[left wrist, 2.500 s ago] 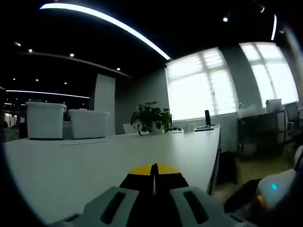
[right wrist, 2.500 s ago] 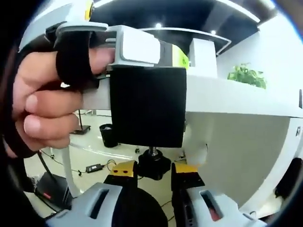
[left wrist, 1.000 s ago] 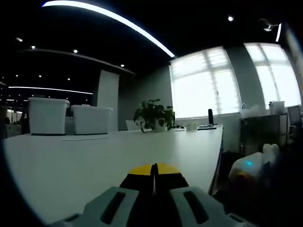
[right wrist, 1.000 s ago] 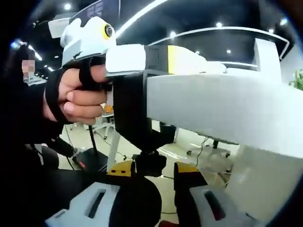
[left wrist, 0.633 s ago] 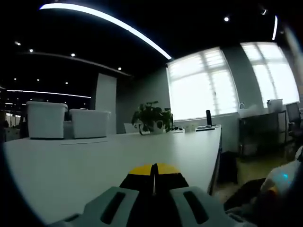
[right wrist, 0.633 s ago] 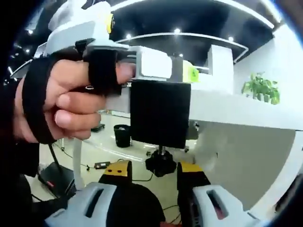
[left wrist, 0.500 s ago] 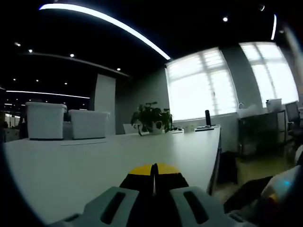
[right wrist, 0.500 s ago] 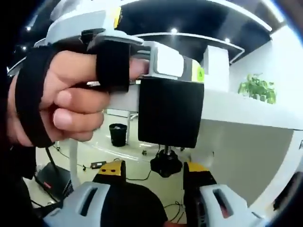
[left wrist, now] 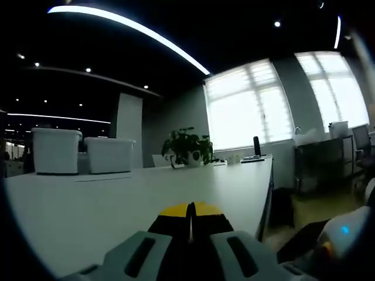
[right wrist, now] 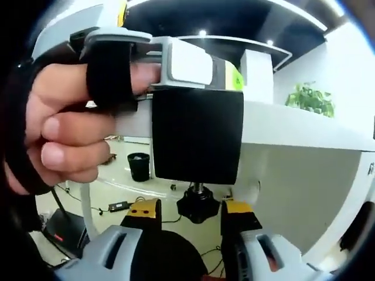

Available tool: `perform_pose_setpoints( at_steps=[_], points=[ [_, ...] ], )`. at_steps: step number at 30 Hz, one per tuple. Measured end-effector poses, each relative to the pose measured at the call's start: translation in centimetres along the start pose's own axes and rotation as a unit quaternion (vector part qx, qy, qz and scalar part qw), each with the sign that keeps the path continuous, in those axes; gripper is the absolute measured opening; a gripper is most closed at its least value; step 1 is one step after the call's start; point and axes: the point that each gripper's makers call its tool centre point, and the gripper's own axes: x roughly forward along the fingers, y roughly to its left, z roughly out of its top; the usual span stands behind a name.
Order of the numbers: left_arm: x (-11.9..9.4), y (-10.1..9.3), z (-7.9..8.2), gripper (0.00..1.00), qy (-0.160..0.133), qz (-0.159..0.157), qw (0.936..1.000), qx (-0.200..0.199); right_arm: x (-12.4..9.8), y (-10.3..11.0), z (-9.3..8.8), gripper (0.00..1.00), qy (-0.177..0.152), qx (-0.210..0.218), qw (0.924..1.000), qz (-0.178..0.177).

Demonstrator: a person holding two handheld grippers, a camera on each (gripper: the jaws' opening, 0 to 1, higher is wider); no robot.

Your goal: Clamp the fixed fixture on the desktop, loosen the retaining clip, secure it to the edge of the desk, and tighten the retaining clip.

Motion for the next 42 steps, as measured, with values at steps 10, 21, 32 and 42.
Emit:
perform_pose_setpoints(
  at_steps=[10, 21, 32, 42],
  points=[
    [0.1, 0.2, -0.1, 0.01, 0.005, -0.001, 1.0000, -0.005, 0.3, -0.2, -0.1, 0.23, 0.004, -0.012, 0.9978, 0.065],
    [0.4, 0.4, -0.4, 0.01, 0.014, 0.001, 0.9998, -0.015, 0.7, 0.4, 0.0, 0.23, 0.001, -0.077, 0.9675, 0.241],
    [0.3, 0.5, -0.5, 0.01, 0.020, 0.016, 0.9995, -0.019, 0.0, 1.0, 0.2, 0.23, -0.016, -0.055, 0.9386, 0.340],
    [0.2, 0.5, -0.4, 0.01, 0.021, 0.017, 0.9994, -0.021, -0.3, 1.7, 0.1, 0.24, -0.034, -0.068, 0.9177, 0.390]
  ],
)
